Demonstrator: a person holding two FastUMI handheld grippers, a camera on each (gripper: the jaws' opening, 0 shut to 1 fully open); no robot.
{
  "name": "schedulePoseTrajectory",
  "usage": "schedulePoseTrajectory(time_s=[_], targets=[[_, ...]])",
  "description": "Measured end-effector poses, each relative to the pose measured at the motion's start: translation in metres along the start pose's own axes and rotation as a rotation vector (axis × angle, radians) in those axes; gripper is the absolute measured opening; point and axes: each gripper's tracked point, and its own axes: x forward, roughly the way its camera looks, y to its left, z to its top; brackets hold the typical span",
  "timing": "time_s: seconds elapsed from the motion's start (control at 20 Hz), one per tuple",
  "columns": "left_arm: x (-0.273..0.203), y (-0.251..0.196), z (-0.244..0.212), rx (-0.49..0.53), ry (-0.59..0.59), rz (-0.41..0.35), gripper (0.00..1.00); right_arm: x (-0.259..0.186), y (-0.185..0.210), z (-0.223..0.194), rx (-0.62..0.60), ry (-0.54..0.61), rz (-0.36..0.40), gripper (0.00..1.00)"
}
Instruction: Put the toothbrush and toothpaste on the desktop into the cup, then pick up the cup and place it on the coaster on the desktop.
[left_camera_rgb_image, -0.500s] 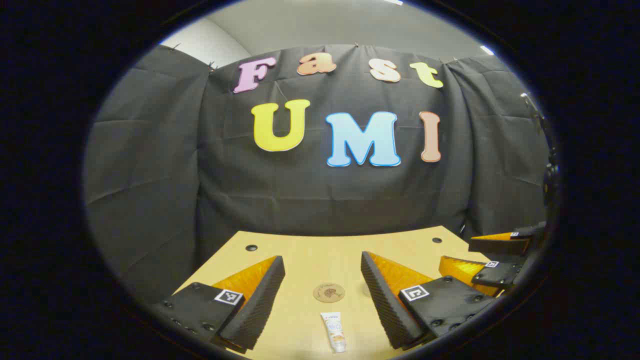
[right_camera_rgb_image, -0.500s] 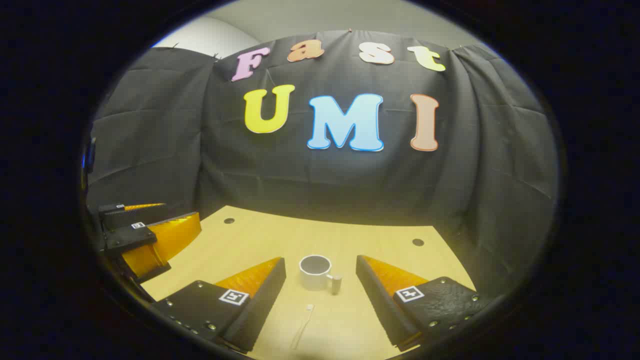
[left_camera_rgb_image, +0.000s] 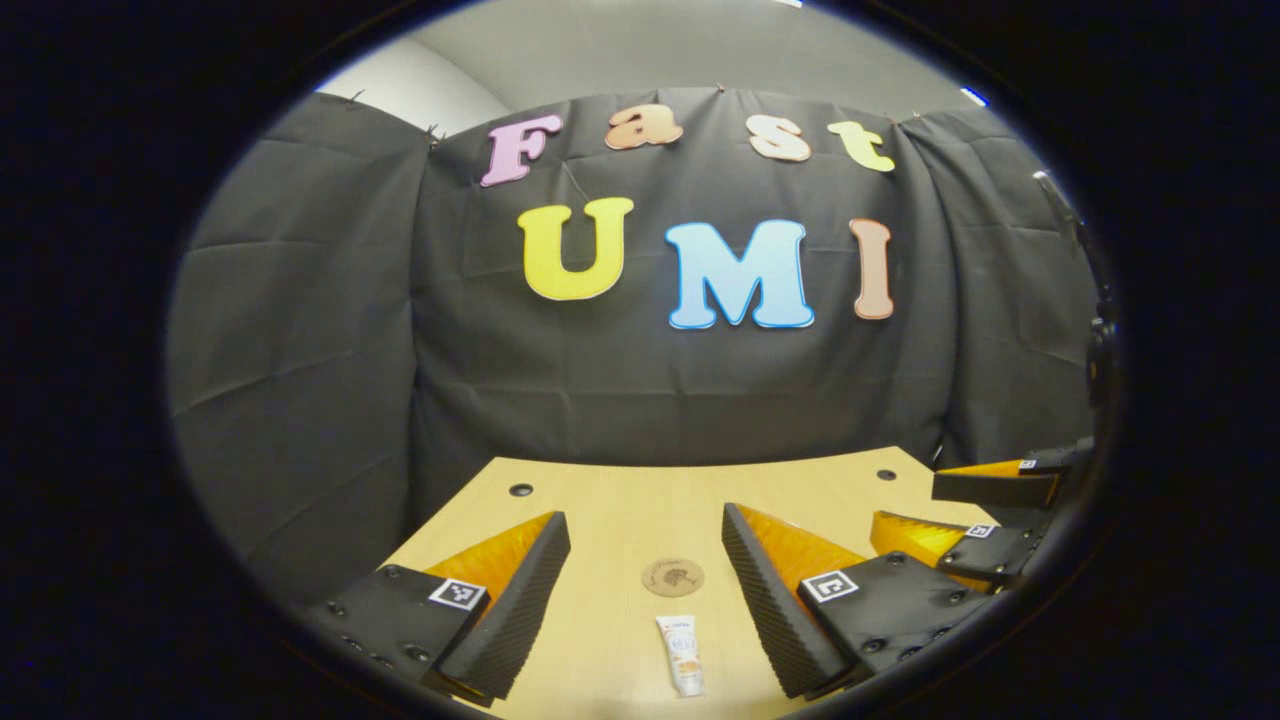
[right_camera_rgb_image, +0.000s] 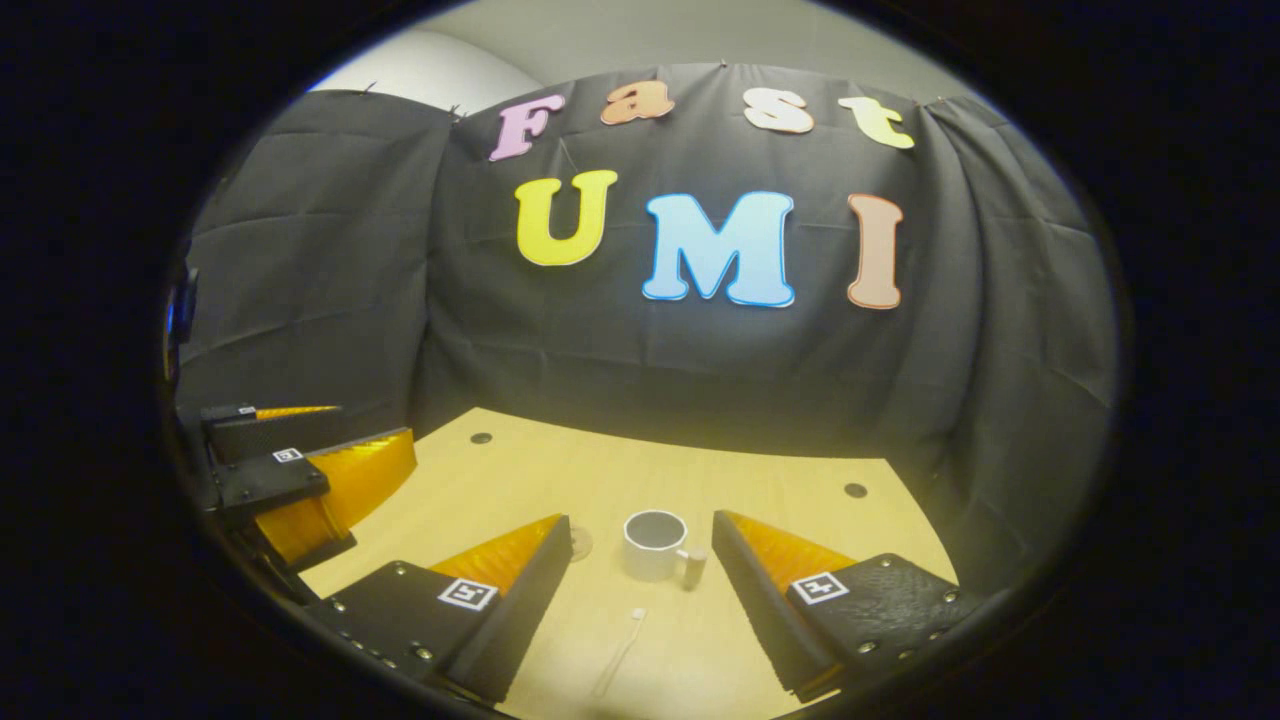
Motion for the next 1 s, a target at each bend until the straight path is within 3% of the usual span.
schedulePoseTrajectory(time_s=[0.25,0.45,1.0], targets=[[0.002,-0.002,-0.002,0.006,0.006,-0.005,0.95,0.001,-0.004,-0.006,0.011,0.014,-0.012,0.91],[0.007,-0.003,-0.004,0.019,0.014,-0.008,0.98,0.004,-0.008,-0.007,0.012,0.027,-0.017,0.91],[0.029,-0.012,-0.059,0.035,0.176,-0.037,0.99,0.017,-0.005,-0.043,0.028,0.153,-0.001,0.91]])
